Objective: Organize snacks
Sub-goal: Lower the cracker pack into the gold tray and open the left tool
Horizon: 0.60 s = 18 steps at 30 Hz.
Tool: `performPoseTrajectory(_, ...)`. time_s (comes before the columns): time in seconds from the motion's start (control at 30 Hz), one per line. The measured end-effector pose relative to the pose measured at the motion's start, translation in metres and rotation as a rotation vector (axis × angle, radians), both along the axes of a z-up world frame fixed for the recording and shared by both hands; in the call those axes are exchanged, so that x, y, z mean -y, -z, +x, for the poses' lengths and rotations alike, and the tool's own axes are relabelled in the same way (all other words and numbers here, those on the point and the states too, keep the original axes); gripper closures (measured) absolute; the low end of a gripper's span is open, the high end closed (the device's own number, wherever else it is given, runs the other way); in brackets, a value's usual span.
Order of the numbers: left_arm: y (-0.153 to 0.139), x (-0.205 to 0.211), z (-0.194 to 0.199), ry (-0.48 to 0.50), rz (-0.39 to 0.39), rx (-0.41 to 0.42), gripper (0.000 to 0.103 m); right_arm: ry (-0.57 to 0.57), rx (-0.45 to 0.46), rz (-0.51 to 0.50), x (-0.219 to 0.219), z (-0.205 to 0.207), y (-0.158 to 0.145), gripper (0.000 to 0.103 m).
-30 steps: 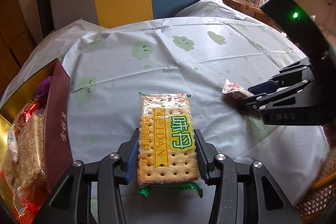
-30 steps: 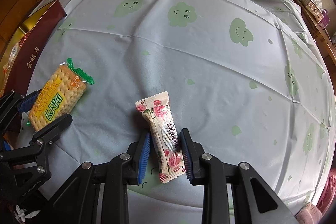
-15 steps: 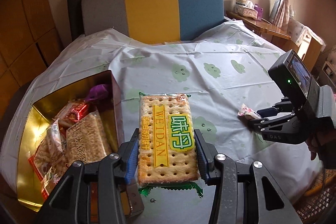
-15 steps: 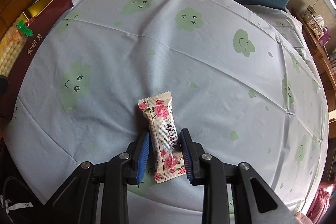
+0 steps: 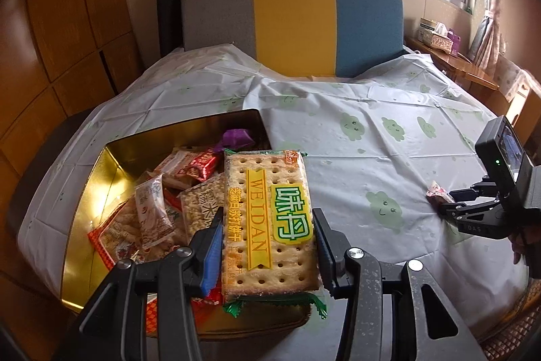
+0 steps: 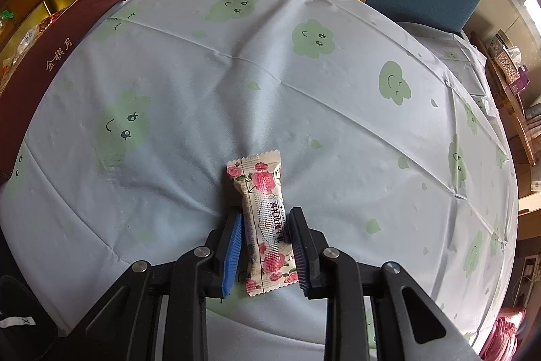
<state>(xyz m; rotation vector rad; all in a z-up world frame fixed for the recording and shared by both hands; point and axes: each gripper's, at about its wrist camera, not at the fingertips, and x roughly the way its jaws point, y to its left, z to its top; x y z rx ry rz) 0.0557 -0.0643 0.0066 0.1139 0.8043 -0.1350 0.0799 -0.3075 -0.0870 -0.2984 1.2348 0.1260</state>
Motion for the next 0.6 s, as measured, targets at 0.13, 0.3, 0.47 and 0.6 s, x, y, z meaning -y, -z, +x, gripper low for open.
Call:
performPoseTrajectory(0.13,0.001,-0.016,0.001,-0.038,-0.003,-0.004,0.055,0.005,0.0,0.011,0.003,-0.003,-0.003,0.075)
performPoseTrajectory(0.3,0.005,-0.033,0.004,-0.082,-0.01,-0.017,0.055,0.001,0.0,0.0,0.008,0.0,-0.002,0.075)
performPoseTrajectory(0.47,0.007,-0.055,0.006,-0.128,-0.029,-0.031,0.055,-0.004,0.002,-0.007,0.006,0.002,0.0,0.075)
performPoseTrajectory(0.6,0.005,-0.096,0.011,-0.217,-0.083,-0.052,0.055,-0.009,0.005,-0.012,0.004,0.0,0.0,0.075)
